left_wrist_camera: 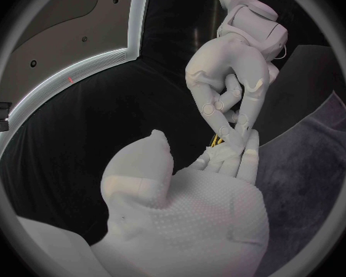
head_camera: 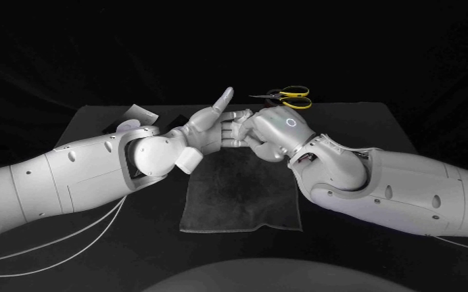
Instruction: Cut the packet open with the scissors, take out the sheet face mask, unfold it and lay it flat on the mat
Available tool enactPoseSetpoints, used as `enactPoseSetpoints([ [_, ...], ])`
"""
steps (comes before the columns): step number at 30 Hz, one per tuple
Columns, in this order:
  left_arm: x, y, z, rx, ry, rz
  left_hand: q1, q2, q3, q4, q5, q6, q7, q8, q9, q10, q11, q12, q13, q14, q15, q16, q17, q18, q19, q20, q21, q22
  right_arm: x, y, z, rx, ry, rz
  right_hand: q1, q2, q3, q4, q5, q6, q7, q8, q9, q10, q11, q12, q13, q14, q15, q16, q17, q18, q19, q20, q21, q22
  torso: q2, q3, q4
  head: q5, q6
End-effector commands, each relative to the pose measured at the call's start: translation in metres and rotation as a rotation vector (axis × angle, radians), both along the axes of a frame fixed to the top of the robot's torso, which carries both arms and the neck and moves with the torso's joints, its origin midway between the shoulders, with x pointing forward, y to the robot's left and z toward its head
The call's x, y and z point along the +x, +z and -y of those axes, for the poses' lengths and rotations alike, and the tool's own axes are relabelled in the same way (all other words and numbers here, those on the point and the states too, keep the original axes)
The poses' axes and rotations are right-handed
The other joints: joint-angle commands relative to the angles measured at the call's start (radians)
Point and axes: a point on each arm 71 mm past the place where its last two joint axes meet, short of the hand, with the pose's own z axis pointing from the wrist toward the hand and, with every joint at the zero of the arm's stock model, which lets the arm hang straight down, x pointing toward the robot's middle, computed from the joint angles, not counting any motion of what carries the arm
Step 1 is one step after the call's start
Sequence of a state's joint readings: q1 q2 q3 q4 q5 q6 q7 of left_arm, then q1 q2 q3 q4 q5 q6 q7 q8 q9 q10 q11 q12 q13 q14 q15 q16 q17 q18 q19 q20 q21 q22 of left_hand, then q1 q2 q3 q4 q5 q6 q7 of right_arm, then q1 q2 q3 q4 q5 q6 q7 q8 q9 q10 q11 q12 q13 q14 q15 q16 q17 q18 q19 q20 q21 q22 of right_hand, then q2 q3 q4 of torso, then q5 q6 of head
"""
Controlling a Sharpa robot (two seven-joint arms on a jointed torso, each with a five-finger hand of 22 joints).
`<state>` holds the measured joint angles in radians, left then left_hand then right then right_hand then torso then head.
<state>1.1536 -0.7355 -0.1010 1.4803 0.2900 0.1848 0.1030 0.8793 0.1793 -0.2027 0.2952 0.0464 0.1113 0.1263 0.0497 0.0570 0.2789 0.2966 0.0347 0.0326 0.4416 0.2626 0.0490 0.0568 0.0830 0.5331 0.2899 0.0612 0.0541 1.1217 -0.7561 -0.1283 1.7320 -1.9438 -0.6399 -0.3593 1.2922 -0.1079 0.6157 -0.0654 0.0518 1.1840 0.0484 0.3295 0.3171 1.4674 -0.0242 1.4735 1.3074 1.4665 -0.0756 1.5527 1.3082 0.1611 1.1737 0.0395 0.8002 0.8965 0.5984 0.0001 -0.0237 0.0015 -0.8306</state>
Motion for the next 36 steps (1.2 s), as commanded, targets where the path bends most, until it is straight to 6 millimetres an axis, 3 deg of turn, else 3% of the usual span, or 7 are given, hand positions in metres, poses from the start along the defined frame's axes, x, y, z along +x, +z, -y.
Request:
enactPoseSetpoints([
  [1,-0.001,0.002,0.003,-0.025,-0.027,0.003,0.003,0.008,-0.005,-0.001,0.0,-0.003,0.049,-0.004,0.0,-0.003,0.001,-0.003,-0.001,0.007,-0.002,0.005,0.001,0.021,0.001,0.0,0.003,0.001,-0.004,0.006,0.001,0.058,0.013,0.046,-0.029,-0.01,0.009,0.001,-0.003,-0.004,-0.001,0.009,0.005,0.08,-0.003,0.003,0.181,0.095,-0.004,0.004,0.216,0.004,0.007,0.001,0.006,0.004,0.0,0.0003,0.0001,0.0,0.0],
  [22,0.001,0.001,-0.001,-0.012,-0.018,0.002,0.009,0.01,-0.009,-0.001,0.0,0.002,0.051,-0.002,0.002,0.002,0.0,-0.002,0.0,0.009,-0.003,0.005,0.001,0.022,0.006,0.0,0.004,0.001,-0.008,0.011,0.015,0.102,-0.008,-0.012,-0.047,-0.025,0.024,0.006,-0.004,-0.017,-0.001,0.021,0.023,0.074,-0.003,-0.023,0.161,0.089,-0.004,-0.004,0.187,0.008,-0.009,0.0,-0.016,-0.011,-0.002,-0.0006,-0.0017,0.001,-0.001],
  [24,0.001,0.001,-0.001,-0.013,-0.02,0.002,0.01,0.01,-0.009,-0.001,0.0,0.001,0.052,-0.002,0.002,0.001,0.0,-0.002,0.0,0.008,-0.003,0.005,0.001,0.022,0.0,0.0,0.003,0.0,-0.006,0.009,0.016,0.106,-0.016,-0.025,-0.078,-0.046,0.006,0.028,-0.001,-0.103,0.025,-0.016,0.021,0.047,0.015,-0.11,0.091,0.072,0.011,-0.029,0.119,0.016,-0.052,0.006,-0.079,-0.057,-0.002,-0.0017,-0.0019,0.001,0.0],
  [26,0.0,0.001,0.0,-0.016,-0.024,0.002,0.01,0.01,-0.009,-0.001,0.0,0.001,0.052,-0.002,0.002,0.001,0.0,-0.003,0.0,0.007,-0.003,0.005,0.001,0.022,-0.001,0.0,0.003,0.0,-0.004,0.009,0.015,0.11,-0.022,-0.034,-0.119,-0.089,-0.038,0.053,-0.004,-0.164,0.055,-0.054,0.009,0.038,0.042,-0.136,0.072,0.064,0.033,-0.04,0.093,0.015,-0.064,0.014,-0.094,-0.065,-0.001,-0.0006,-0.0006,0.0,0.0],
  [29,0.0,0.001,0.001,-0.018,-0.028,0.002,0.01,0.01,-0.009,-0.001,0.0,0.001,0.052,-0.002,0.002,0.001,0.0,-0.003,0.0,0.007,-0.003,0.005,0.001,0.022,-0.001,0.0,0.003,0.0,-0.002,0.008,0.012,0.108,-0.027,-0.034,-0.139,-0.13,-0.098,0.072,-0.004,-0.217,0.075,-0.092,-0.004,0.031,0.061,-0.154,0.061,0.061,0.05,-0.044,0.086,0.013,-0.068,0.025,-0.104,-0.068,0.0,-0.0002,0.0006,-0.001,0.002],
  [31,-0.001,0.001,0.001,-0.019,-0.03,0.002,0.01,0.01,-0.01,-0.001,0.0,0.0,0.052,-0.003,0.001,-0.001,0.0,-0.003,0.0,0.006,-0.002,0.004,0.001,0.021,-0.001,0.0,0.003,0.0,0.0,0.007,0.01,0.104,-0.029,-0.03,-0.128,-0.139,-0.158,0.089,-0.004,-0.242,0.083,-0.114,-0.012,0.026,0.068,-0.162,0.057,0.06,0.057,-0.044,0.086,0.015,-0.069,0.035,-0.113,-0.072,0.0,-0.0003,0.0006,-0.001,0.002],
  [36,-0.001,0.002,0.002,-0.021,-0.034,0.002,0.01,0.01,-0.01,-0.001,0.0,0.0,0.052,-0.003,0.001,-0.001,0.0,-0.003,0.0,0.006,-0.002,0.004,0.001,0.021,-0.001,0.0,0.003,0.0,0.004,0.006,0.006,0.084,-0.037,-0.021,-0.081,-0.125,-0.244,0.115,-0.003,-0.245,0.087,-0.132,-0.019,0.023,0.071,-0.164,0.059,0.061,0.061,-0.041,0.094,0.019,-0.065,0.043,-0.123,-0.074,0.0,-0.0014,0.0002,0.0,0.004],
])
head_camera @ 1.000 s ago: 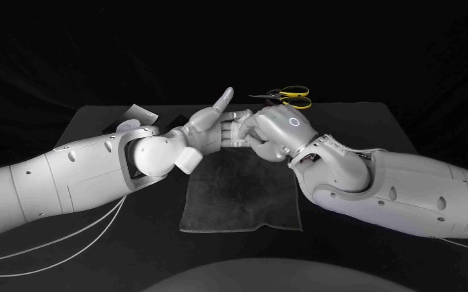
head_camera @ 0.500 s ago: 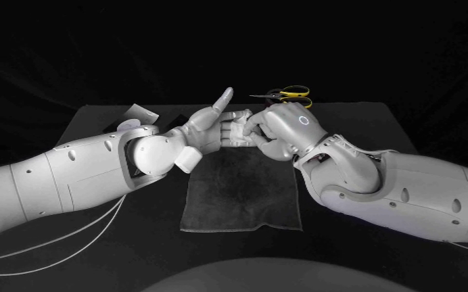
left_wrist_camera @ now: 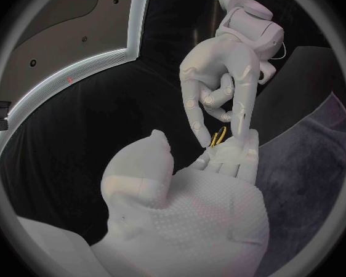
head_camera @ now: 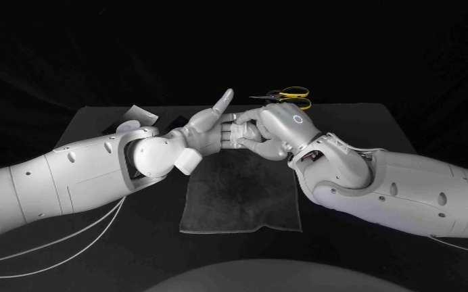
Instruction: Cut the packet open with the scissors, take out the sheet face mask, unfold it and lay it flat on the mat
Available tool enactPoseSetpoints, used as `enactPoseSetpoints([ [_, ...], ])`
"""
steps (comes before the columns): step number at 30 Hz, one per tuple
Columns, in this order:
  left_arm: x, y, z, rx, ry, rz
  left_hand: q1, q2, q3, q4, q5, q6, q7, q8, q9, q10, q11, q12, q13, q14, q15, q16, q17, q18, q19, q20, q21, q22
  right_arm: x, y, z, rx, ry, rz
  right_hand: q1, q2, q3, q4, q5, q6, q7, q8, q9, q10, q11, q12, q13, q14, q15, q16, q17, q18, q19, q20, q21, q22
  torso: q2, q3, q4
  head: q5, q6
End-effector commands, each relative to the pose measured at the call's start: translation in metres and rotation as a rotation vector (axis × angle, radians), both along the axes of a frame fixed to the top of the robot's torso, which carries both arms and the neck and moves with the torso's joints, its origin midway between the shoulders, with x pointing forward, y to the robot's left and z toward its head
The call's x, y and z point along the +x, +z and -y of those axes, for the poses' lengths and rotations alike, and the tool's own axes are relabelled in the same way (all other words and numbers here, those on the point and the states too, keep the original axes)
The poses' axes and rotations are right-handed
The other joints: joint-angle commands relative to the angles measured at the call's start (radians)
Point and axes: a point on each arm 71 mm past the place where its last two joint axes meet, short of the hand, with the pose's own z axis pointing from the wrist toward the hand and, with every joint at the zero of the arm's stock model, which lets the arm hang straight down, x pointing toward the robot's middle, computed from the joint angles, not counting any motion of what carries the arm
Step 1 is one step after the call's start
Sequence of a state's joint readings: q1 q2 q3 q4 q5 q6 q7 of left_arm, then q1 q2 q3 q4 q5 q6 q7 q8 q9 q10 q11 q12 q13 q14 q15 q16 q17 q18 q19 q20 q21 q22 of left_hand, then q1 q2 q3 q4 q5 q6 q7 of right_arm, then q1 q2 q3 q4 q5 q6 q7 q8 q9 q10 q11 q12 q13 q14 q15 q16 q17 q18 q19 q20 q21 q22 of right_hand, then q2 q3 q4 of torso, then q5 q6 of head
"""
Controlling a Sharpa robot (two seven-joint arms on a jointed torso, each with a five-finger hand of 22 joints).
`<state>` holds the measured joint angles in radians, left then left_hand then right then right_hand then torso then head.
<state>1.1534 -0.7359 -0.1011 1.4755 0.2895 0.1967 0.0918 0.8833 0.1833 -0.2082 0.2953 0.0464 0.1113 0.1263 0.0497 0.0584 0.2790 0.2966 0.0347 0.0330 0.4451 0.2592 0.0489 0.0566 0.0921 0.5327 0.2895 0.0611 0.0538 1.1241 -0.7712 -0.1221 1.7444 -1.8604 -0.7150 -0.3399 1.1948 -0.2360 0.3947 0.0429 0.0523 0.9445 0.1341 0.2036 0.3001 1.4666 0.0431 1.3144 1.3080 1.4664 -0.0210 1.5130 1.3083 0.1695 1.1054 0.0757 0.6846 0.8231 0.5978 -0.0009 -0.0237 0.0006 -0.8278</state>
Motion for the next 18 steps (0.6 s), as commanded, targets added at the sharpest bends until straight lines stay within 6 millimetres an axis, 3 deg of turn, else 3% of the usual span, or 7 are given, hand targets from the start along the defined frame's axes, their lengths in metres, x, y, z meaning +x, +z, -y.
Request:
enactPoseSetpoints([
  [1,-0.0017,0.0025,0.0035,-0.023,-0.024,0.006,0.006,0.006,-0.005,-0.001,0.0,0.0,0.052,-0.003,0.0,-0.001,0.001,-0.003,-0.001,0.002,0.001,0.004,0.001,0.012,-0.001,0.001,0.003,0.0,0.0043,-0.0017,-0.0008,-0.025,-0.017,-0.001,0.028,0.007,-0.046,0.015,-0.003,-0.007,0.001,-0.011,-0.004,0.023,0.006,-0.007,0.058,0.061,0.007,-0.002,0.095,0.011,0.004,0.009,-0.01,-0.002,0.0,-0.0005,0.0002,0.001,0.001],
  [5,-0.0023,0.0027,0.004,-0.024,-0.026,0.006,0.007,0.006,-0.007,-0.001,0.0,0.0,0.052,-0.003,0.0,-0.001,0.001,-0.003,-0.001,0.002,0.001,0.004,0.001,0.012,-0.001,0.001,0.002,0.0,0.007,-0.0033,-0.0024,-0.041,-0.021,0.0,0.07,0.026,-0.122,0.049,-0.004,0.004,0.001,-0.02,-0.008,0.023,0.006,-0.004,0.063,0.062,0.008,0.0,0.101,0.012,0.008,0.011,-0.018,-0.002,0.0,-0.0005,0.0008,0.001,0.002],
  [13,-0.0031,0.0029,0.0049,-0.025,-0.032,0.005,0.007,0.006,-0.007,-0.001,0.0,0.0,0.052,-0.003,0.0,-0.001,0.001,-0.003,-0.001,0.002,0.001,0.004,0.001,0.012,0.0,0.001,0.002,0.0,0.011,-0.0055,-0.0057,-0.058,-0.021,0.01,0.099,0.039,-0.146,0.066,-0.004,0.03,-0.004,-0.016,-0.007,0.028,0.003,0.01,0.075,0.066,0.005,0.006,0.115,0.012,0.011,0.01,-0.02,0.0,0.0,0.0004,-0.0003,0.003,0.002],
  [18,-0.0037,0.0031,0.0055,-0.026,-0.036,0.004,0.007,0.006,-0.007,0.0,0.0,0.0,0.052,-0.003,0.0,0.0,0.001,-0.003,-0.001,0.002,0.001,0.004,0.001,0.012,0.0,0.001,0.002,0.0,0.0125,-0.0069,-0.0079,-0.069,-0.016,0.01,0.122,0.059,-0.154,0.087,-0.005,0.081,-0.015,0.001,-0.003,0.035,-0.006,0.027,0.089,0.071,-0.002,0.013,0.133,0.013,0.015,0.006,-0.022,0.003,0.001,0.0005,0.0,0.002,0.001],
])
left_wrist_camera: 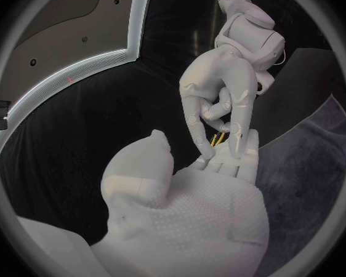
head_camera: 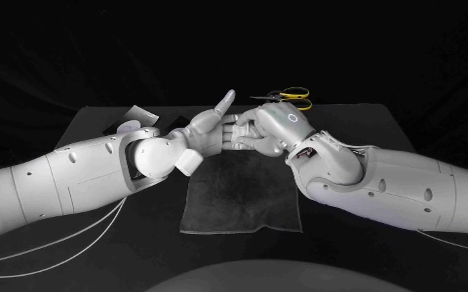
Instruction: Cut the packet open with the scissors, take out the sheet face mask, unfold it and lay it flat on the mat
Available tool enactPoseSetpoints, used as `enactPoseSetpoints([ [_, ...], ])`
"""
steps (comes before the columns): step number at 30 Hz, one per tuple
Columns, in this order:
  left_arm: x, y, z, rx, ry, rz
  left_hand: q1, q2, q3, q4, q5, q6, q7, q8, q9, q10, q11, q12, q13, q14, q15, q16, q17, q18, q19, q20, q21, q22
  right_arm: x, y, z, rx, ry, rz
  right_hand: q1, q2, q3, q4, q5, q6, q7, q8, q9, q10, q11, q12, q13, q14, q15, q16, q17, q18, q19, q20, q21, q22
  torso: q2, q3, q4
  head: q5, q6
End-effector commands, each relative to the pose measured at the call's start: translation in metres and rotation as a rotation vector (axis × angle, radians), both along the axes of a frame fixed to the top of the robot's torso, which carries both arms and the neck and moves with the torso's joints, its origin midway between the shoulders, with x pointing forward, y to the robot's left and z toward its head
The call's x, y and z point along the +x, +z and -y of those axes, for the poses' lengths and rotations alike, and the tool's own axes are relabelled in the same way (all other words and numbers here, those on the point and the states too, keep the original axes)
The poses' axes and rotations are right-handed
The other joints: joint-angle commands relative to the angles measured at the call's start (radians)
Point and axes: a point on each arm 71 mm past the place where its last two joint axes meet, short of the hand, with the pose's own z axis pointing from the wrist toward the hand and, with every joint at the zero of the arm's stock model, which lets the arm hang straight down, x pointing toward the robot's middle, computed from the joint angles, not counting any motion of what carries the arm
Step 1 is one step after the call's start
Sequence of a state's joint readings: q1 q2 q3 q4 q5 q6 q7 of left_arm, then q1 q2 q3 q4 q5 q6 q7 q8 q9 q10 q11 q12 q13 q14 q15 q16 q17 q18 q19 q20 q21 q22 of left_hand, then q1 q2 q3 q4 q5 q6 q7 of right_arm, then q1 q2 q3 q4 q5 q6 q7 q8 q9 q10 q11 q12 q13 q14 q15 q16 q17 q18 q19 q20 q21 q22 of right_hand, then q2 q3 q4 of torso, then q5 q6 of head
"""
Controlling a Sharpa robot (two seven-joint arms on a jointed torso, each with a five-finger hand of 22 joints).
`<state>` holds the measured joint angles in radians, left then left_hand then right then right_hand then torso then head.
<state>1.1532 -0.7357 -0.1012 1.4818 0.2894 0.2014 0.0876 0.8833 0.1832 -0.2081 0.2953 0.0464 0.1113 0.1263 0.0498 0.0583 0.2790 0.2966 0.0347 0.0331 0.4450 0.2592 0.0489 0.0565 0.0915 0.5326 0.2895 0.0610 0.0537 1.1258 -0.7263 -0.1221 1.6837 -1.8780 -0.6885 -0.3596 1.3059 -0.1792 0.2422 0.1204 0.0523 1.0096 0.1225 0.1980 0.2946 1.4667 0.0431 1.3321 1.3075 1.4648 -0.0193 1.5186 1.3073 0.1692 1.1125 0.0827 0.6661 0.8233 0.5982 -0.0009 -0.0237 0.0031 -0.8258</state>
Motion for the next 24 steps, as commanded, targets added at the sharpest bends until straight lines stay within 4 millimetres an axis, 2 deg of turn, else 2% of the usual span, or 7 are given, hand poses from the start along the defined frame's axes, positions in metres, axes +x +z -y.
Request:
enactPoseSetpoints([
  [1,-0.0018,0.0027,0.0034,-0.023,-0.024,0.006,0.007,0.006,-0.007,0.0,0.0,0.0,0.052,-0.003,0.0,0.0,0.001,-0.003,-0.001,0.002,0.001,0.004,0.001,0.013,0.0,0.001,0.003,0.0,0.0005,-0.0008,-0.0017,-0.03,0.007,0.009,0.016,0.012,0.002,0.014,-0.004,0.031,-0.008,0.013,0.004,0.037,-0.01,0.017,0.095,0.074,-0.005,0.009,0.14,0.013,0.009,-0.002,-0.003,0.003,0.0,0.0007,-0.0004,0.0,-0.002],
  [5,-0.0019,0.0026,0.0035,-0.022,-0.026,0.005,0.008,0.006,-0.008,0.0,0.0,0.001,0.053,-0.002,0.001,0.0,0.001,-0.003,-0.001,0.002,0.001,0.004,0.001,0.013,0.0,0.001,0.002,0.0,0.0003,-0.0009,-0.0022,-0.032,0.014,0.011,0.046,0.04,0.025,0.021,-0.004,0.08,-0.028,0.031,0.009,0.044,-0.026,0.032,0.108,0.08,-0.018,0.017,0.161,0.013,0.016,-0.007,0.005,0.012,0.0,0.0006,-0.0004,0.0,-0.002],
  [11,-0.0017,0.0024,0.0032,-0.02,-0.025,0.004,0.009,0.006,-0.01,0.0,0.0,0.002,0.055,-0.002,0.001,0.001,0.001,-0.003,-0.001,0.002,0.001,0.004,0.001,0.013,0.002,0.001,0.002,0.0,-0.0001,-0.0012,-0.0026,-0.035,0.024,0.011,0.072,0.067,0.06,0.027,-0.004,0.111,-0.045,0.039,0.009,0.053,-0.042,0.051,0.123,0.086,-0.032,0.024,0.182,0.009,0.03,-0.014,0.027,0.033,0.0,0.0008,-0.0004,-0.001,-0.001],
  [24,-0.0016,0.0019,0.0025,-0.015,-0.027,0.001,0.012,0.008,-0.012,-0.001,0.0,0.004,0.058,-0.001,0.002,0.0,0.001,-0.003,-0.001,-0.001,0.001,0.003,0.001,0.013,0.002,0.001,0.002,0.0,-0.0013,-0.0005,-0.0027,-0.028,0.038,0.014,0.093,0.086,0.103,0.027,-0.004,0.124,-0.053,0.04,0.008,0.059,-0.049,0.06,0.131,0.091,-0.039,0.029,0.196,0.005,0.039,-0.019,0.042,0.05,0.0,0.0003,0.0,0.001,0.0],
])
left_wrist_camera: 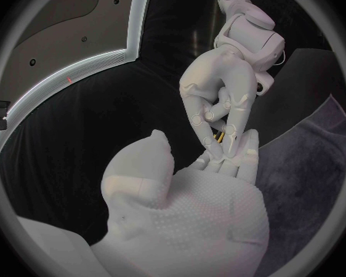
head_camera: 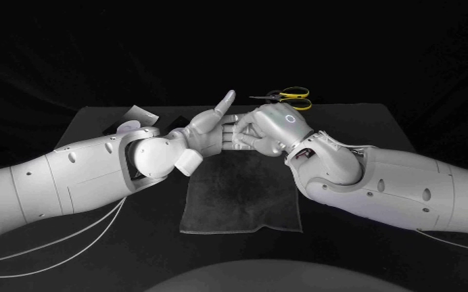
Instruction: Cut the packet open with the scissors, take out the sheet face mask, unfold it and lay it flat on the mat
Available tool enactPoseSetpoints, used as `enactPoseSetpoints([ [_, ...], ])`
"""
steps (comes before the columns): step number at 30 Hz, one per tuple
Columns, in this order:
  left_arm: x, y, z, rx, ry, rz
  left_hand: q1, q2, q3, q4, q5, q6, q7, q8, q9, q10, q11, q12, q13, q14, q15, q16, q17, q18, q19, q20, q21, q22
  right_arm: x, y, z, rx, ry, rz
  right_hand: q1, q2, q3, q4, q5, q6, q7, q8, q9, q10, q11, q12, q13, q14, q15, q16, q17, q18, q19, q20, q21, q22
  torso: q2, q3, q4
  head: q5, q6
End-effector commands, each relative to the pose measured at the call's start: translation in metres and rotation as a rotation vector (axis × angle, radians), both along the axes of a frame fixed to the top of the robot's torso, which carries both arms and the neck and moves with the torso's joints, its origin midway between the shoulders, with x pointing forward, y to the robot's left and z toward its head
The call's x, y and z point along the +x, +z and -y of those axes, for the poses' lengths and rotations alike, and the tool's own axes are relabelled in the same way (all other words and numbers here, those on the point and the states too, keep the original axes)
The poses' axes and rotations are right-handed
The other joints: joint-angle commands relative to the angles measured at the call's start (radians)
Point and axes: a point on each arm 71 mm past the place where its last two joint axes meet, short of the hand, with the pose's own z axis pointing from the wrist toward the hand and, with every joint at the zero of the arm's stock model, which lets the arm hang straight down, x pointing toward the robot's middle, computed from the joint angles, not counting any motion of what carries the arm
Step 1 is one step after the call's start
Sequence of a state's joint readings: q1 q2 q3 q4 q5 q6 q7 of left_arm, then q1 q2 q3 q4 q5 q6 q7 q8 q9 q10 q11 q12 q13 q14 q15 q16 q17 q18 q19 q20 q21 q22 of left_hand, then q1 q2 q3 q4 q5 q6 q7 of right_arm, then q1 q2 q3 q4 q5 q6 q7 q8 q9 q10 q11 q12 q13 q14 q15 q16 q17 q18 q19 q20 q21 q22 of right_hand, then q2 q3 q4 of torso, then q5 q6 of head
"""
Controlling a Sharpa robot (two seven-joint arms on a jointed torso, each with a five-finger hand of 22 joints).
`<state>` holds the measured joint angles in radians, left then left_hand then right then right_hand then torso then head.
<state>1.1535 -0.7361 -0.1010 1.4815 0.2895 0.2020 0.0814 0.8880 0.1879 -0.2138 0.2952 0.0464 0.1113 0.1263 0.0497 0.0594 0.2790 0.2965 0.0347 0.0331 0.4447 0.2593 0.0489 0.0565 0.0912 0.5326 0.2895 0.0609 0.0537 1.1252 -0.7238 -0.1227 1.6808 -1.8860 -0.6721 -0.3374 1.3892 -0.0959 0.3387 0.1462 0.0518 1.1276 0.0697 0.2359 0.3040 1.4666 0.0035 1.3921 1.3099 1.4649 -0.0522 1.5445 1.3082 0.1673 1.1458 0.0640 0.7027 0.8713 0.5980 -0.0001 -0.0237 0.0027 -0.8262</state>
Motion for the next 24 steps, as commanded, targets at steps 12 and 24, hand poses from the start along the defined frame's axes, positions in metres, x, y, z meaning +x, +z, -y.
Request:
enactPoseSetpoints([
  [12,-0.002,0.0018,0.0026,-0.016,-0.031,0.001,0.013,0.004,-0.009,-0.001,0.0,0.005,0.061,0.0,0.001,-0.001,0.001,-0.003,-0.001,-0.003,0.002,0.002,0.001,0.013,0.003,0.001,0.002,0.0,-0.0014,0.003,0.0008,0.019,0.026,0.033,0.045,0.023,0.104,-0.034,-0.003,0.009,0.003,0.011,0.007,0.073,-0.009,0.038,0.158,0.097,-0.006,0.012,0.222,0.0,0.03,-0.01,0.049,0.044,0.001,0.0001,0.0001,0.001,-0.003],
  [24,-0.0014,0.0014,0.0015,-0.013,-0.031,0.001,0.017,0.005,-0.01,-0.001,0.0,0.006,0.063,0.0,0.002,-0.001,0.001,-0.003,-0.001,-0.004,0.002,0.001,0.0,0.013,0.003,0.001,0.001,0.0,-0.0052,0.0072,0.0031,0.054,0.047,0.061,0.023,0.012,0.149,-0.043,-0.003,0.021,-0.002,0.025,0.016,0.079,-0.012,0.059,0.175,0.1,-0.009,0.017,0.237,-0.003,0.04,-0.014,0.07,0.066,0.0,0.0002,-0.0003,0.0,-0.004],
])
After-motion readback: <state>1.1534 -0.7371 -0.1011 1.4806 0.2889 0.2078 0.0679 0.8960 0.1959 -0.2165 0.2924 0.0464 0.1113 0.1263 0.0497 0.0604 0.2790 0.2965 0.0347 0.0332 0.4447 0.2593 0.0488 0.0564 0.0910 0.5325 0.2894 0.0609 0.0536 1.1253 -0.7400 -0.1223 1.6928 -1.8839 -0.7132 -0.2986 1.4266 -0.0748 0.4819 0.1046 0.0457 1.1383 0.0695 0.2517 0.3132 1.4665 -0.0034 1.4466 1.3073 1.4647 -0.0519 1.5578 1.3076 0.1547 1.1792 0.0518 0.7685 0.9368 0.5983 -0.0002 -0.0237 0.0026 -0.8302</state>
